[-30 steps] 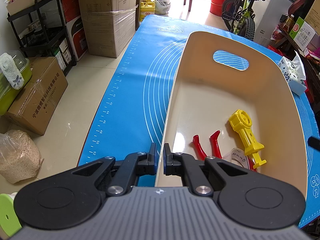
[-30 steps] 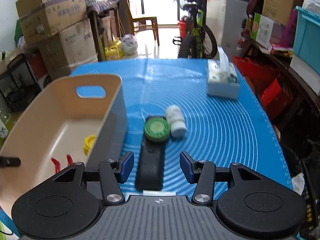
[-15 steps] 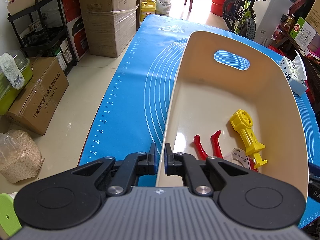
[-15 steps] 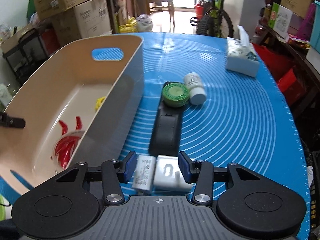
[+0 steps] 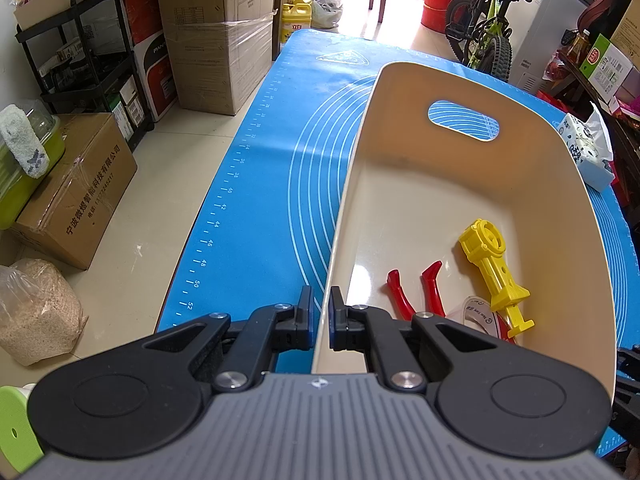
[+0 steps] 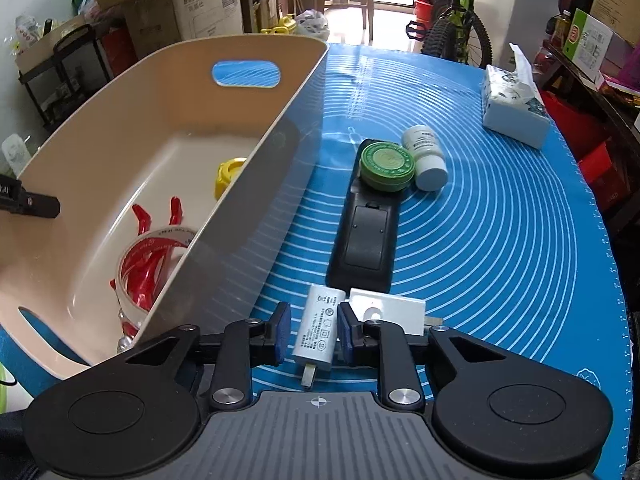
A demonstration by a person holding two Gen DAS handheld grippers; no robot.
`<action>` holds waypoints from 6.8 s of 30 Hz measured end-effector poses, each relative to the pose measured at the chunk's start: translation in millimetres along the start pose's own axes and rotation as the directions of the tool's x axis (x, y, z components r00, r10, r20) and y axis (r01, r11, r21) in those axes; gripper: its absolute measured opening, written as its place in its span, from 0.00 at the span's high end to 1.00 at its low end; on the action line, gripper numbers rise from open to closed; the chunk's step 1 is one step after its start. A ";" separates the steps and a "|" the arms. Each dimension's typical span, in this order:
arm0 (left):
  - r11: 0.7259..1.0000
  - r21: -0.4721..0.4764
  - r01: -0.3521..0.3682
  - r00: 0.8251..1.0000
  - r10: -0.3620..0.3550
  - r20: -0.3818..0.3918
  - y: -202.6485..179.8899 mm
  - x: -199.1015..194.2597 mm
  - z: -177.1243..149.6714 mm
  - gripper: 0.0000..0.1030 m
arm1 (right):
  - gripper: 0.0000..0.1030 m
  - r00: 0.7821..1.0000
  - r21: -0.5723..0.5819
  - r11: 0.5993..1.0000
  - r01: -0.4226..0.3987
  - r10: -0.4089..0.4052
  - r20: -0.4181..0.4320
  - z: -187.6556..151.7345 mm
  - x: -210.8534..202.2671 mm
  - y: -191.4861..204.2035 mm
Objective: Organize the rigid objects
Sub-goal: 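Move the right gripper to the white charger and close on it, then lift the white charger with the right gripper over the basket, then lower the charger into the basket and open the right gripper, then move the right gripper to the white power bank and grasp it, then lift the white power bank with the right gripper over the basket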
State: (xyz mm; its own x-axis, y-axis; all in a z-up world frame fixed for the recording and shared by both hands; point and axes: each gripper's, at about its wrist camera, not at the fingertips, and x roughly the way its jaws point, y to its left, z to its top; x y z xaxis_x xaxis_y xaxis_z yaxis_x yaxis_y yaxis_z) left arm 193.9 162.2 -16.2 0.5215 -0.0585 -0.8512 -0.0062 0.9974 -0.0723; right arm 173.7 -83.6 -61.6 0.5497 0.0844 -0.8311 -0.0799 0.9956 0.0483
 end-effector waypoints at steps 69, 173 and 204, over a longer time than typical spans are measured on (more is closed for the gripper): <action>1.000 -0.002 0.001 1.000 -0.001 -0.002 -1.3 -0.2 0.1 0.89 | 0.71 0.950 -0.165 0.986 -0.031 0.080 0.301 70.6 -53.9 74.2; 1.000 -0.002 -0.006 1.000 0.006 -0.004 0.1 1.4 0.9 0.84 | 0.33 0.998 0.170 0.983 0.065 -0.064 -0.011 -11.4 34.9 -51.8; 1.000 -0.002 -0.007 1.000 0.007 -0.005 -0.1 1.1 0.8 0.84 | 0.34 0.945 0.104 0.995 0.009 -0.043 0.324 53.1 -63.0 -20.2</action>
State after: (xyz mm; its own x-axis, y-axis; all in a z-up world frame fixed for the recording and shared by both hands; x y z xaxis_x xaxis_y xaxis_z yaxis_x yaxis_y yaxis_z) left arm 195.2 162.1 -16.7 0.5174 -0.0513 -0.8542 -0.0120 0.9977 -0.0671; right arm 184.8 -106.9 19.2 0.7921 0.0504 -0.6083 0.0119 0.9951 0.0979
